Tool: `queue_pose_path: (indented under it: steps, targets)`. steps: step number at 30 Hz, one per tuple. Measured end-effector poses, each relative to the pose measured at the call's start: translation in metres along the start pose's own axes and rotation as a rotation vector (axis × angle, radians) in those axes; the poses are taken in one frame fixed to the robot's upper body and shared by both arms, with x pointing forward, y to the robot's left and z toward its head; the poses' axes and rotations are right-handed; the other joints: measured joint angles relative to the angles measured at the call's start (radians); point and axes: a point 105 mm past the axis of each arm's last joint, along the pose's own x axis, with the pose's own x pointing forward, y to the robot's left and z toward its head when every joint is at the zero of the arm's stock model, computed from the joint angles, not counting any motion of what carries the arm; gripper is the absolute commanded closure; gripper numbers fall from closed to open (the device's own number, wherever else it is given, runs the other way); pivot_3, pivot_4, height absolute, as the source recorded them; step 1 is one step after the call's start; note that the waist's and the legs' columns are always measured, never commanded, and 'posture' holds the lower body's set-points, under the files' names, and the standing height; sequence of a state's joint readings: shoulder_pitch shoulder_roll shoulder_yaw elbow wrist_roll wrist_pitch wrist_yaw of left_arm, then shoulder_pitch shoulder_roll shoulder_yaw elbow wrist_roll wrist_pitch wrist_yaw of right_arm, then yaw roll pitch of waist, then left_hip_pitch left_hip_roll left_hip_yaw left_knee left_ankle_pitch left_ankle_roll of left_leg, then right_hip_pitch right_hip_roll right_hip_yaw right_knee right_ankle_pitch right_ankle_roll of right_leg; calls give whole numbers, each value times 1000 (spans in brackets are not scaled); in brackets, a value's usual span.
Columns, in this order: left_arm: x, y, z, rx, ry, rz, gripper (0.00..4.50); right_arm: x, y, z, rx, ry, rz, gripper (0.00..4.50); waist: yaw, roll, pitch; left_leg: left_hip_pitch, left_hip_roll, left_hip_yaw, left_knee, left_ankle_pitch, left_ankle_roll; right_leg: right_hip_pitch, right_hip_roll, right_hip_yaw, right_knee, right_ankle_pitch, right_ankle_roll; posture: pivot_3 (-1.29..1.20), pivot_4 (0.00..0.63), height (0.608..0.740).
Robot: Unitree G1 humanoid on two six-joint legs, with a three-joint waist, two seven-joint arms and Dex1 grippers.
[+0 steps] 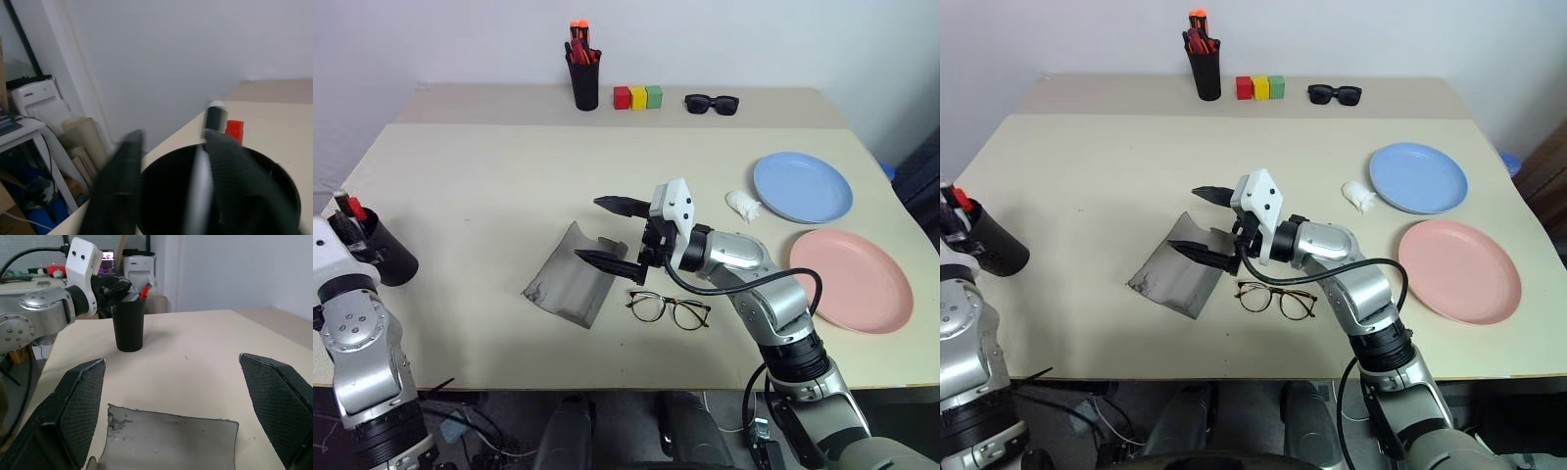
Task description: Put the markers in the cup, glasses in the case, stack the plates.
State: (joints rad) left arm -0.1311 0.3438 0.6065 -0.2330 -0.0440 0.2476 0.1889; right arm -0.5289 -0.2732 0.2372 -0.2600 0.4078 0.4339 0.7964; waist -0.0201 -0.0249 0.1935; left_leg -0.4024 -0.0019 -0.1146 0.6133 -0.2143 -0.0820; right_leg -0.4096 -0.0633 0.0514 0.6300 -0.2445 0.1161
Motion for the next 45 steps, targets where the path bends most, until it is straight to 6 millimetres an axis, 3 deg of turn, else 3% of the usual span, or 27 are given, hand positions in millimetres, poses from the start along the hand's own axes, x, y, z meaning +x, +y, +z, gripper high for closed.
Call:
queue_pose_path:
  steps: [4,6,7,9,10,12,14,15,18,20,22,26,29,36,43,45]
  targets:
    - [1,-2,5,-26,-24,-6,1515,-1,-1,0,-1,3,-6,0,0,0,0,0,0,0,0,0,0,0,0,0,0,0,0,0,150,740]
    - [4,-10,17,-90,-63,-45,1515,-2,-2,0,-2,6,-12,0,1,0,0,0,0,0,0,0,0,0,0,0,0,0,0,0,150,740]
    - [5,-17,27,-123,-90,-89,1236,-2,-3,-1,-3,8,-16,0,3,0,0,-1,0,0,0,0,0,0,0,0,0,0,0,0,150,740]
    - [4,-43,57,-186,-159,-258,683,-6,-6,-2,-9,22,-28,0,8,0,0,-2,0,0,1,0,0,0,0,-1,-1,0,0,0,150,740]
    - [0,-64,74,-220,-179,-382,152,-9,-7,-2,-14,31,-34,0,8,0,0,-2,0,0,1,0,0,0,-1,0,-1,0,0,0,150,740]
    - [-18,-104,90,-257,-135,-652,67,-19,-13,-5,-28,63,-54,0,5,0,0,-2,-1,0,1,0,0,0,-1,0,-2,0,0,0,150,740]
    - [-48,-141,81,-248,7,-918,67,-33,-21,-7,-45,103,-78,0,0,1,1,-1,0,0,0,0,0,0,0,0,-1,0,0,0,150,740]
    - [-70,-160,66,-187,133,-1077,67,-44,-26,-9,-57,143,-91,0,-5,1,1,-1,0,0,0,-1,1,0,0,0,0,0,0,0,150,740]
    - [-119,-182,37,-74,386,-1367,67,-77,-34,-16,-77,249,-117,0,-20,4,2,-1,0,0,0,-1,2,-1,1,0,1,-1,0,0,150,740]
    - [-146,-194,30,-75,507,-1515,67,-100,-36,-22,-74,322,-136,0,-22,3,3,-1,0,0,0,-1,2,-1,1,0,1,-2,-1,0,150,740]
    - [-159,-201,32,-89,575,-1610,67,-112,-35,-24,-72,356,-146,0,-27,3,3,-1,0,0,0,-1,2,-1,1,0,1,-2,-2,0,150,740]
    - [-173,-203,32,-28,642,-1721,67,-112,-29,-24,-83,357,-144,0,-36,4,3,1,1,0,0,-1,3,0,1,0,1,-2,-2,0,150,740]
    - [-182,-202,14,59,727,-1739,886,-112,-26,-24,-91,356,-160,0,-29,4,3,0,0,0,1,-1,3,0,1,1,0,-3,-3,0,150,740]
    - [-182,-204,11,68,738,-1736,4336,-114,-23,-26,-84,362,-183,0,-19,4,3,-1,0,0,1,-1,3,0,0,0,0,-3,-3,0,150,740]
    - [-176,-203,9,129,670,-1734,4434,-114,-23,-26,-89,362,-187,0,-23,4,3,-1,0,0,1,-1,3,0,1,1,0,-3,-3,0,150,740]
    - [-167,-200,16,206,486,-1789,4434,-115,-22,-28,-110,405,-157,0,-21,4,3,-2,0,1,1,-1,2,-1,0,1,0,-3,-4,0,150,740]
